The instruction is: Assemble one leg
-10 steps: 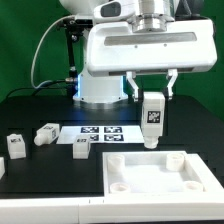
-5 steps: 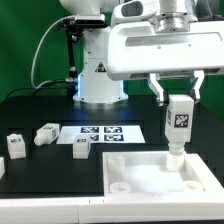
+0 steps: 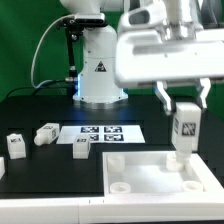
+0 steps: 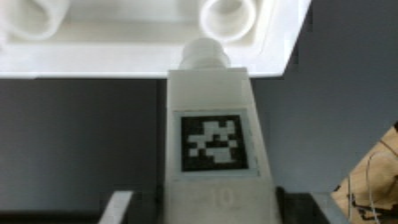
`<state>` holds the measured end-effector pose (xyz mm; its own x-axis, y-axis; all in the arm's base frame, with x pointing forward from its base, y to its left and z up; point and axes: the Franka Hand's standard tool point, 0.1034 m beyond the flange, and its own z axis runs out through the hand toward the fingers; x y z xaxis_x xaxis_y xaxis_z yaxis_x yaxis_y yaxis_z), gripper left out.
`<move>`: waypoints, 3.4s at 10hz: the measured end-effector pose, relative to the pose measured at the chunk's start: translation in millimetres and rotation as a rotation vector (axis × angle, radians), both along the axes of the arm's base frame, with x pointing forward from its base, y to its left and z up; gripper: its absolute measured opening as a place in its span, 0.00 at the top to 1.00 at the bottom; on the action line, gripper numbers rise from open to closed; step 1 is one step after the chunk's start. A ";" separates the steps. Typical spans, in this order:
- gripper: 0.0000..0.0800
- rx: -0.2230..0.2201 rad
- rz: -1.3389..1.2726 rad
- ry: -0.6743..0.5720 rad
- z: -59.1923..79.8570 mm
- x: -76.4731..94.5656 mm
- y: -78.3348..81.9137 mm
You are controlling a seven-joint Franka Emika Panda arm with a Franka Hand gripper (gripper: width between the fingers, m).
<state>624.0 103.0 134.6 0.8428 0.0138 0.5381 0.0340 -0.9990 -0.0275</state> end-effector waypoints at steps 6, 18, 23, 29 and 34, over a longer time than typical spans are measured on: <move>0.64 -0.012 0.015 0.003 -29.0 4.5 10.1; 0.64 -0.032 0.039 -0.061 -43.2 1.4 10.1; 0.19 -0.022 0.021 0.208 -37.1 18.0 2.5; 0.19 -0.015 -0.005 0.662 -57.8 11.8 7.3; 0.64 0.015 -0.139 0.676 -58.3 16.2 6.7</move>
Offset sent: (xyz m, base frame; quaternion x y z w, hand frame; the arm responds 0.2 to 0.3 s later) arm 0.0107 0.0088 -0.0107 0.0022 0.0150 0.0086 0.9998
